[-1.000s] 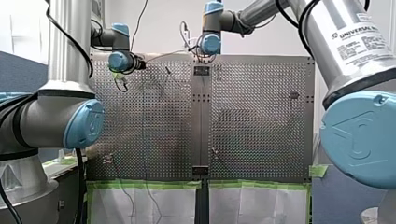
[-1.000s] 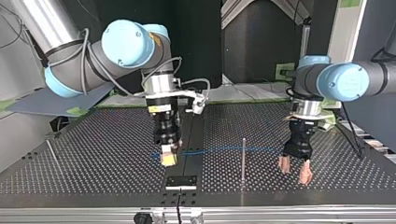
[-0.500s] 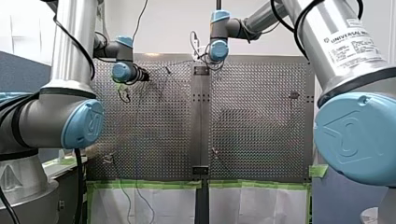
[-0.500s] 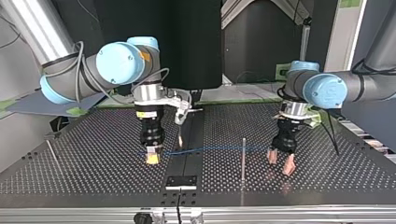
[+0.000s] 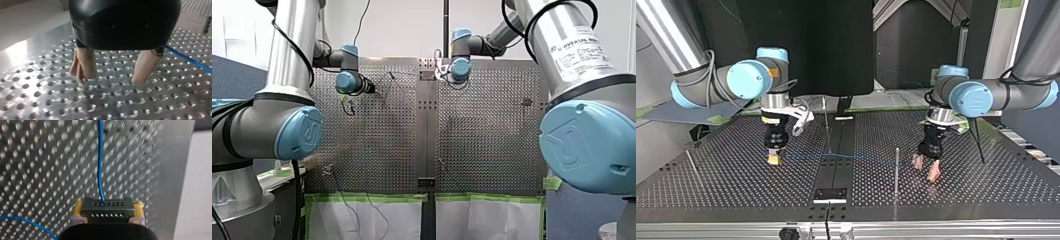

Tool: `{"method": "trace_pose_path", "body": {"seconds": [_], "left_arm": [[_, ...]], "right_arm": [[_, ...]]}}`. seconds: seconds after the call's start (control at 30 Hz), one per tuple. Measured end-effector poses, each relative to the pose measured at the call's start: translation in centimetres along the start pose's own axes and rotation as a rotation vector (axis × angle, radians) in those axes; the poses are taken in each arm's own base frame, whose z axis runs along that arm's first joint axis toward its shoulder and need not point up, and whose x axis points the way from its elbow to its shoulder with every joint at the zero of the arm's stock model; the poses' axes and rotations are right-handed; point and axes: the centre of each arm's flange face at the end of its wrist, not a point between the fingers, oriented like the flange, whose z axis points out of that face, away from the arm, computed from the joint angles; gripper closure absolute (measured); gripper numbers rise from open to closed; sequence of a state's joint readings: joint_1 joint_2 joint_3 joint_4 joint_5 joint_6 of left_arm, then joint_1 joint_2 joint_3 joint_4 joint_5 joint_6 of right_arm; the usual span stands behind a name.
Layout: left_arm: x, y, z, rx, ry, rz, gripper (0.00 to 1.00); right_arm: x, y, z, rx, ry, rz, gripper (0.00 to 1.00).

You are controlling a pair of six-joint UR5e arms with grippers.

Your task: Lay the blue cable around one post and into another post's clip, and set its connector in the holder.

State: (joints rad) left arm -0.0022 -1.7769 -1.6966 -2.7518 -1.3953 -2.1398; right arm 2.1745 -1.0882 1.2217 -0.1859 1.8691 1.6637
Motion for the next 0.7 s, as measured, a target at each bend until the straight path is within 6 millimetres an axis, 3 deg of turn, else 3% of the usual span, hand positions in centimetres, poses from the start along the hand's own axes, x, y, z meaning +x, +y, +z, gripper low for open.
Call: {"method": "trace_pose_path", "body": {"seconds": [0.5, 0.6, 0.7], "left_arm": [[0.8, -0.9, -0.2, 0.005, 0.015, 0.004, 0.00], [0.9, -1.0, -0.2, 0.002, 0.014, 0.004, 0.00], [1.0, -1.1, -0.2, 0.004, 0.014, 0.004, 0.00]], "right_arm": [[-4.5, 9.0, 2.2, -0.075, 0.013, 0.092, 1.00], [-5.6, 9.9, 2.1, -0.084, 0.014, 0.090, 1.00], [-6.8, 9.4, 1.5, -0.062, 0.010, 0.073, 1.00]]}}
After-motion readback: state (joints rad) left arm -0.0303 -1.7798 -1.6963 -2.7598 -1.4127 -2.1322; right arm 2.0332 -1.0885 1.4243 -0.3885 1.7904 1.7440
